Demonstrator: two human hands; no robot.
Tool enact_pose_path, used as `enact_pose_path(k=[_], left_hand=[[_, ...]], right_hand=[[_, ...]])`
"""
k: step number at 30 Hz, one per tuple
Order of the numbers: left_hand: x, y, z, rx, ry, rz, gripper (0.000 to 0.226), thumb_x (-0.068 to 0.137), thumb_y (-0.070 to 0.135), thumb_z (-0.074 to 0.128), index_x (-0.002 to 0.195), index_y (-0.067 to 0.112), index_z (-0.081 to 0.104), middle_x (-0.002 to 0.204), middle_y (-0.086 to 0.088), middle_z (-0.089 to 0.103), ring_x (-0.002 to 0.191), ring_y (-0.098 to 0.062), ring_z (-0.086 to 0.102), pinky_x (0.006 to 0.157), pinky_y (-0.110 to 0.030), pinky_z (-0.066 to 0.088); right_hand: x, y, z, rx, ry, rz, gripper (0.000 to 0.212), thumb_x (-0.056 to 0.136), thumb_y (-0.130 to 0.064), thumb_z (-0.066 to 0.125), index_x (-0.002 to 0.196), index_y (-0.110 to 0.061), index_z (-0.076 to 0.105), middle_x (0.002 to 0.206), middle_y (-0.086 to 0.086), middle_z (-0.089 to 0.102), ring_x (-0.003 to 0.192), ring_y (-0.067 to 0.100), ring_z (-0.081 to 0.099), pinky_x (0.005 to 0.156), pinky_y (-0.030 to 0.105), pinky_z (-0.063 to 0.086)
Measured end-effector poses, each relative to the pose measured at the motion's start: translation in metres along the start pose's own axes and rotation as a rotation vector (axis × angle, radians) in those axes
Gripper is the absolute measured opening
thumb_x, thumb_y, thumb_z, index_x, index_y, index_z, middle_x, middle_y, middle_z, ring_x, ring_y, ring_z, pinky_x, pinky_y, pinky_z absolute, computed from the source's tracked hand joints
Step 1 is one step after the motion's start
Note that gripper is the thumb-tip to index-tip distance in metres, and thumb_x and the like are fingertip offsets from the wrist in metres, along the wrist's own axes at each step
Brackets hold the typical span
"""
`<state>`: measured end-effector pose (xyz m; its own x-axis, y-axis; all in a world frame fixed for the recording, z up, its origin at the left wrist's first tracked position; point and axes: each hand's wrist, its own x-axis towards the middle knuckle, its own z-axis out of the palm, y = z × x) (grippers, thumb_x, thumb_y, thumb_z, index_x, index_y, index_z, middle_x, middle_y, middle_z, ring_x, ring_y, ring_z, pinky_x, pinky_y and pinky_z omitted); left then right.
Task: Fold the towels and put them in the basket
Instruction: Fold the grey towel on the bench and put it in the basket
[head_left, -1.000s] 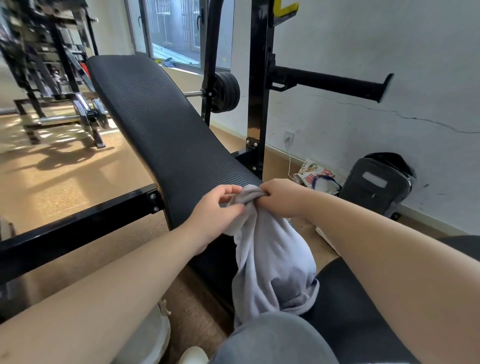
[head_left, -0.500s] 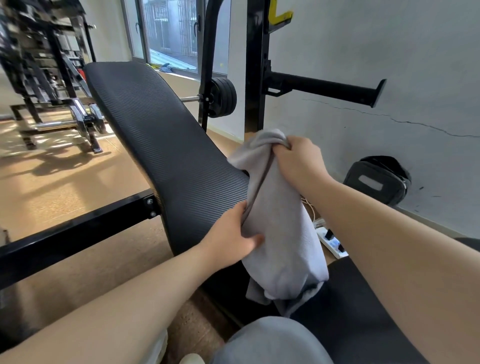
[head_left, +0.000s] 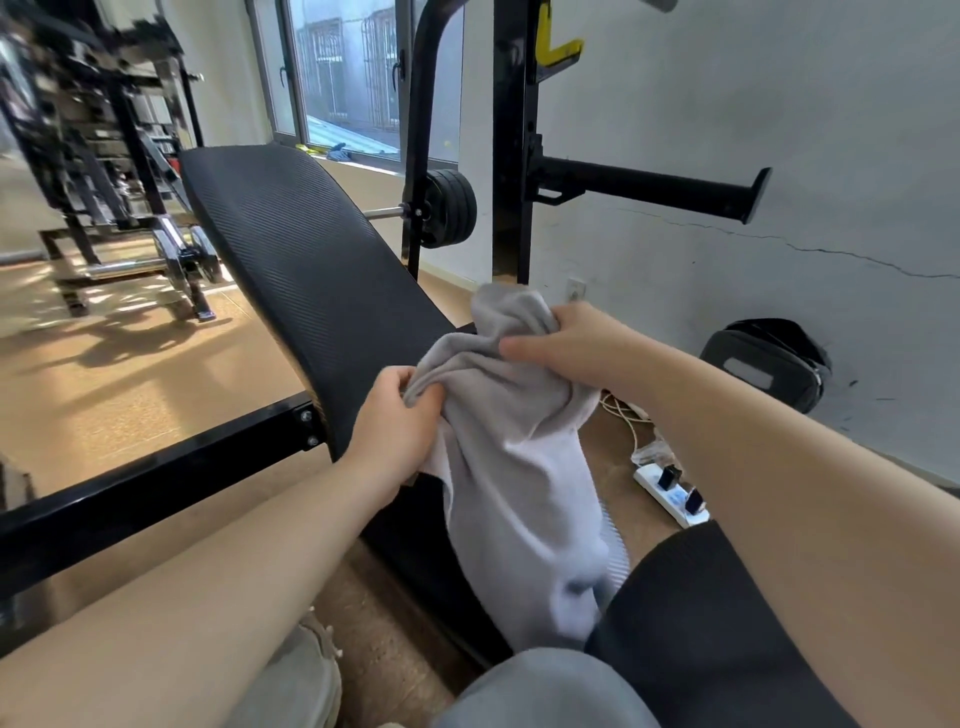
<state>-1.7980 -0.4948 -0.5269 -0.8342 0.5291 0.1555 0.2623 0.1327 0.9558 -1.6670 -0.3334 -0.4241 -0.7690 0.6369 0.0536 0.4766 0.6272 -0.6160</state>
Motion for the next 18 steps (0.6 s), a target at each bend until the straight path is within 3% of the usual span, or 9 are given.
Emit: enact_pose_path(k=[3, 6, 9, 12, 15, 18], left_hand=[[0.008, 0.006, -0.007, -0.181, 0.033, -0.068, 0.020, 0.094, 0.037, 0.061, 0.113, 0.031, 0.060, 0.107, 0.005, 0.069, 0.095, -0.013, 0.068, 0.072, -0.033, 0.055], [0.009, 0.008, -0.011, -0.384, -0.008, -0.135, 0.016, 0.099, 0.023, 0.061, 0.112, 0.032, 0.060, 0.112, -0.001, 0.069, 0.098, -0.015, 0.070, 0.074, -0.031, 0.057], [0.006, 0.007, -0.014, -0.444, -0.078, -0.123, 0.028, 0.099, 0.011, 0.060, 0.115, 0.035, 0.059, 0.116, -0.003, 0.067, 0.101, -0.016, 0.070, 0.074, -0.030, 0.056], [0.001, 0.004, -0.018, -0.459, -0.128, -0.078, 0.040, 0.094, 0.006, 0.065, 0.117, 0.039, 0.058, 0.119, -0.002, 0.067, 0.104, -0.013, 0.070, 0.078, -0.028, 0.057], [-0.005, 0.000, -0.018, -0.357, -0.217, -0.007, 0.060, 0.076, 0.019, 0.079, 0.124, 0.043, 0.053, 0.124, 0.002, 0.065, 0.111, -0.009, 0.066, 0.088, -0.028, 0.056], [-0.014, -0.007, -0.011, -0.157, -0.426, 0.019, 0.088, 0.057, 0.039, 0.091, 0.132, 0.046, 0.045, 0.132, 0.014, 0.062, 0.121, -0.004, 0.061, 0.097, -0.027, 0.052]], right_hand=[[-0.013, 0.002, 0.000, -0.297, -0.338, 0.013, 0.064, 0.054, -0.080, 0.076, 0.100, -0.037, 0.067, 0.091, -0.017, 0.072, 0.076, 0.004, 0.070, 0.063, 0.021, 0.050], [-0.016, 0.006, 0.016, -0.319, -0.443, -0.006, 0.043, 0.064, -0.054, 0.084, 0.098, -0.034, 0.068, 0.096, -0.012, 0.072, 0.084, 0.009, 0.071, 0.074, 0.029, 0.059], [-0.012, 0.006, 0.023, -0.279, -0.302, -0.036, 0.020, 0.071, -0.028, 0.072, 0.091, -0.027, 0.070, 0.091, -0.003, 0.072, 0.084, 0.017, 0.068, 0.072, 0.033, 0.057], [-0.008, 0.008, 0.020, -0.053, -0.140, -0.007, 0.023, 0.075, -0.015, 0.058, 0.090, -0.026, 0.071, 0.088, 0.006, 0.072, 0.078, 0.021, 0.066, 0.062, 0.035, 0.057], [-0.002, 0.013, 0.011, 0.031, 0.053, 0.014, 0.023, 0.083, -0.011, 0.055, 0.100, -0.018, 0.069, 0.093, 0.010, 0.071, 0.088, 0.026, 0.065, 0.077, 0.039, 0.057], [0.002, 0.016, 0.007, 0.019, 0.147, 0.027, 0.022, 0.086, -0.008, 0.053, 0.102, -0.012, 0.068, 0.094, 0.014, 0.070, 0.094, 0.031, 0.066, 0.084, 0.042, 0.058]])
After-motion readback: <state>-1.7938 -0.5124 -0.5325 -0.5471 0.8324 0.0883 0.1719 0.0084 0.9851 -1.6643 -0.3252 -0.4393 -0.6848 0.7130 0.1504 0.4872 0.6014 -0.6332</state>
